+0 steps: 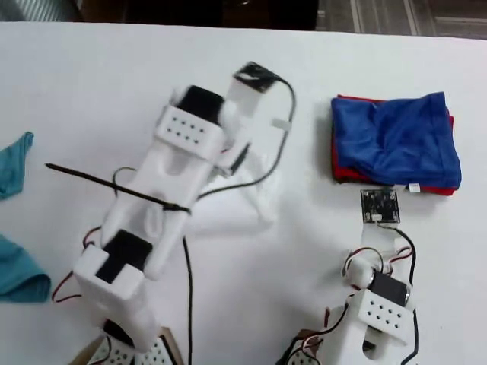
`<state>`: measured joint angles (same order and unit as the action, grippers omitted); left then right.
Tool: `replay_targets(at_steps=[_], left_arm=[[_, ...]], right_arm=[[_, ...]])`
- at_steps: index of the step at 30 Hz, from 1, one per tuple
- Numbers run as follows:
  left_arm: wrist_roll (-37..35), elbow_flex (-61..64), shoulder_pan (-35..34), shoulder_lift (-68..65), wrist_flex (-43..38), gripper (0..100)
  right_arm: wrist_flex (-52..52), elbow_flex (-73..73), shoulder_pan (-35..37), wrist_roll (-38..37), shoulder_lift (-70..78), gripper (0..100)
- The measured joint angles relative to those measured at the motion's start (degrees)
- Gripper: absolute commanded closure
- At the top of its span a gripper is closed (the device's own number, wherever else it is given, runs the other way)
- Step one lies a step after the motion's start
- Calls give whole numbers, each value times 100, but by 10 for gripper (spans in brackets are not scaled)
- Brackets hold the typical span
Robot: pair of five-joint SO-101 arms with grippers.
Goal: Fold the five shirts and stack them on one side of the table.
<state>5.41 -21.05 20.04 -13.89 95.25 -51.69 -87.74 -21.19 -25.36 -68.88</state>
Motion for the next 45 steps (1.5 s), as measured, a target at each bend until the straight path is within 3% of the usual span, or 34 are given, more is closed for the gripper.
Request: replay_targets(at_steps=[7,31,33,38,45], left_arm=[[0,0,396,-70,-527,974],[-9,-308,501,-536,-545,968],[-9,-308,536,-536,-545,945],[0,-308,554,-536,-545,751],[360,-519,563,-536,-440,789]], right_arm=[[0,0,0,0,0,976],[0,0,0,0,0,976],[0,0,0,0,0,976],[0,0,0,0,0,976],[0,0,0,0,0,976]])
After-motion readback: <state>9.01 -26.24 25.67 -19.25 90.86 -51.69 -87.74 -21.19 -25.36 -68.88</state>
